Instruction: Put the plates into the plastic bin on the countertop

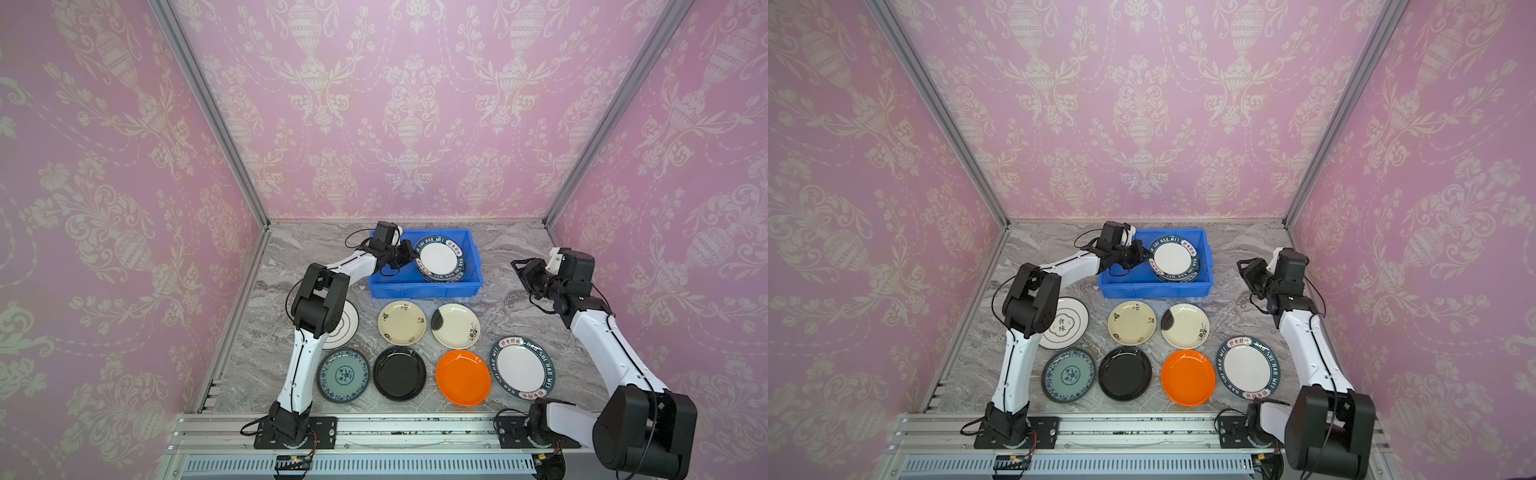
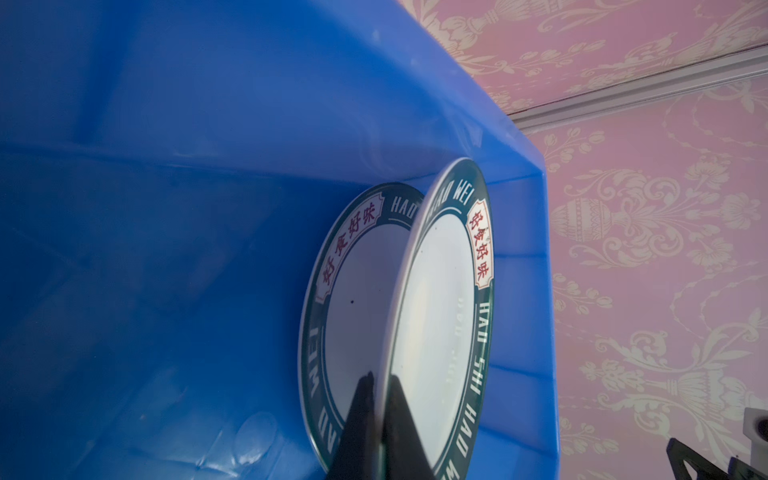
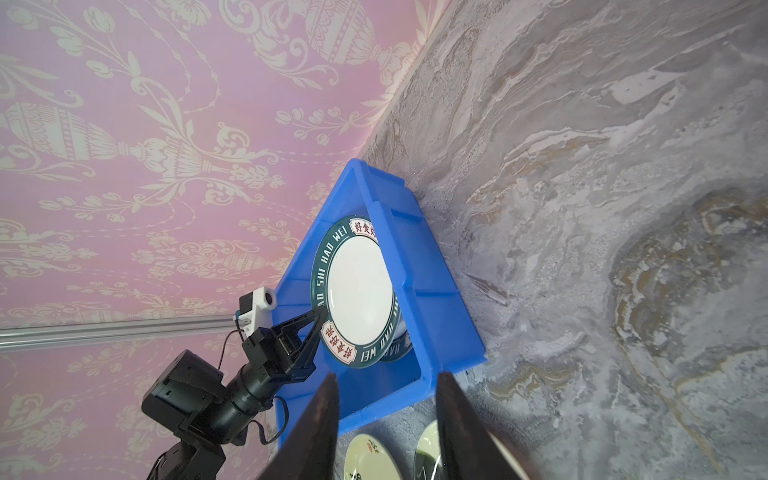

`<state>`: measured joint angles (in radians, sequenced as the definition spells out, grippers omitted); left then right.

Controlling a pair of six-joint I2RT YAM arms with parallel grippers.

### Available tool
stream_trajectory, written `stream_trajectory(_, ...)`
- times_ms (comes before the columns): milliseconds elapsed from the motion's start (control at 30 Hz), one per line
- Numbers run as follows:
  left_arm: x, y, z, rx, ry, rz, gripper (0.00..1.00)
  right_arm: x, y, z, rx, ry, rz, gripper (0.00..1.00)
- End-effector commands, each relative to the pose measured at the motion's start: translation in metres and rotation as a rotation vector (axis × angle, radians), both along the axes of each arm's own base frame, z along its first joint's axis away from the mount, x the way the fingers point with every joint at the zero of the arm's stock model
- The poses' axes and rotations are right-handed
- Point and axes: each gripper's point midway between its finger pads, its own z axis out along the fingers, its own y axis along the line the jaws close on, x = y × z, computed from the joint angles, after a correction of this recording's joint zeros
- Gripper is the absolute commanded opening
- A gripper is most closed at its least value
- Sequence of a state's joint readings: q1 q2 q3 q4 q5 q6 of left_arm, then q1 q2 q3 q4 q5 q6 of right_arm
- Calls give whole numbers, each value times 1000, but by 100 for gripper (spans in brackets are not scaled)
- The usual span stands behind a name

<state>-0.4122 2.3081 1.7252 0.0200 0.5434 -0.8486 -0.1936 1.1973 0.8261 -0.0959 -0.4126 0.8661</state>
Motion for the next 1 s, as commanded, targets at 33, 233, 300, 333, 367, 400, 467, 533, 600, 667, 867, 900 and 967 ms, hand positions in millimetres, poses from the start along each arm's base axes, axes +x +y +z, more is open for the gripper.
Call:
stream_trajectory(33, 9, -13, 11, -25, -31, -2, 0, -10, 0, -1, -9, 0, 13, 40)
stream_trajectory(233, 6, -18, -1, -10, -9, -13, 0, -12, 0, -5, -3, 8, 14, 40)
stream_trajectory(300, 5, -19, -4, -6, -3, -18, 0, -12, -1, -6, -2, 7, 14, 40)
stream_trajectory(333, 5, -20, -5, -6, -1, -21, 0, -12, 0, -5, 0, 6, 16, 40)
stream_trajectory(367, 4, -20, -7, -5, 5, -22, 0, -12, 0, -5, 0, 6, 17, 40)
stream_trajectory(400, 4, -20, -9, -5, 9, -23, 0, -12, -1, -5, -1, 5, 16, 40)
stream_trajectory(467, 3, -21, -12, -2, 18, -26, 0, -13, -1, -6, 0, 8, 15, 40)
stream_trajectory(533, 2, -22, -14, 2, 24, -31, 0, -13, -1, -6, 0, 8, 16, 40)
stream_trajectory(600, 1, -23, -17, 6, 28, -37, 0, -13, 0, -7, 1, 9, 16, 40)
stream_trajectory(667, 0, -23, -19, 14, 35, -41, 9, -14, -1, -7, 0, 8, 14, 40)
stream_trajectory(867, -2, -23, -13, 24, 20, -57, 37, -16, -1, -5, -6, 6, 9, 40)
stream_trajectory(900, -3, -23, -11, 24, 15, -62, 39, -16, -2, -5, -7, 5, 8, 40)
stream_trajectory(967, -3, -22, -4, 33, -8, -68, 47, -17, -1, -3, -7, -1, 11, 40)
